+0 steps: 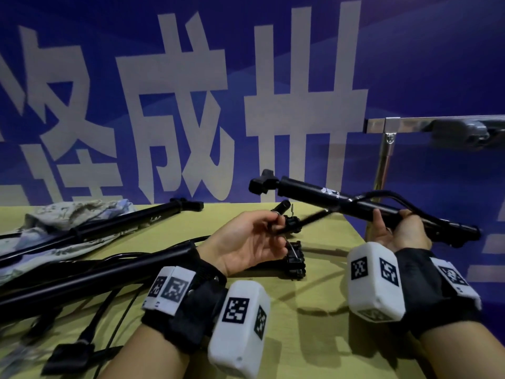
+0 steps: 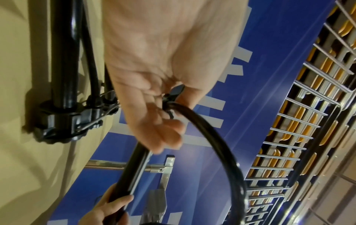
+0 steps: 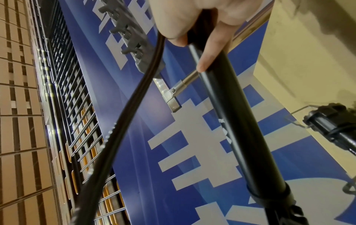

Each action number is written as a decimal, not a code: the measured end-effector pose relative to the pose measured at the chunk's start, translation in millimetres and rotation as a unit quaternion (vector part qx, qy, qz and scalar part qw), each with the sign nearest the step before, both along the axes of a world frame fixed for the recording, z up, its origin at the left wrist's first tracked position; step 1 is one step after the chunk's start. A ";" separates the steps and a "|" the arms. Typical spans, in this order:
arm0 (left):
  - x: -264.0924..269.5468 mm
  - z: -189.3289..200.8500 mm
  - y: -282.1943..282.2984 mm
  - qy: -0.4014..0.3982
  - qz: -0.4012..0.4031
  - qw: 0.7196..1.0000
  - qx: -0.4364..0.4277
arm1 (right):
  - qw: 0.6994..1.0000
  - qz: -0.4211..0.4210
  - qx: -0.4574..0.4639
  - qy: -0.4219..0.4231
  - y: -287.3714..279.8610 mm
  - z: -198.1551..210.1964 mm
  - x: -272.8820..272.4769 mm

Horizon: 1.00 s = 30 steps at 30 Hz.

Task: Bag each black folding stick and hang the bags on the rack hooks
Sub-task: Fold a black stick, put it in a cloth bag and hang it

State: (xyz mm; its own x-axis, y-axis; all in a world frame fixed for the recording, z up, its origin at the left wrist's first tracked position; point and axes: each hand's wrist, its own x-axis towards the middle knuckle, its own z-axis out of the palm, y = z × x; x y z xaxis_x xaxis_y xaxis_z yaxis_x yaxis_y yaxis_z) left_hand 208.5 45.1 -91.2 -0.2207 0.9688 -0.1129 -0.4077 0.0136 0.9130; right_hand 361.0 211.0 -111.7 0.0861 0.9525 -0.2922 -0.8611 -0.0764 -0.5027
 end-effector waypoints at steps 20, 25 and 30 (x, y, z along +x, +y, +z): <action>-30.1 -1.3 -1.9 0.200 0.292 0.927 0.122 | 0.981 0.124 -0.006 -0.146 -7.9 -1.4 -1.2; -22.1 -8.3 6.7 0.232 0.248 0.937 0.087 | 0.974 0.148 -0.012 -0.170 -5.9 -0.4 -2.5; -23.2 -7.7 7.0 0.165 0.285 0.941 0.075 | 0.979 0.173 0.067 -0.080 -15.8 5.7 -7.5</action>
State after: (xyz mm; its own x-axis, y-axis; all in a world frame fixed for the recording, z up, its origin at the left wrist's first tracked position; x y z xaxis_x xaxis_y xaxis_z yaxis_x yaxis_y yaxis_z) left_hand 185.3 52.1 -98.8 -0.7090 0.6817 0.1807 -0.0041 -0.2602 0.9655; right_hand 353.6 195.3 -106.0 -0.2139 0.9615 -0.1726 -0.7044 -0.2742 -0.6547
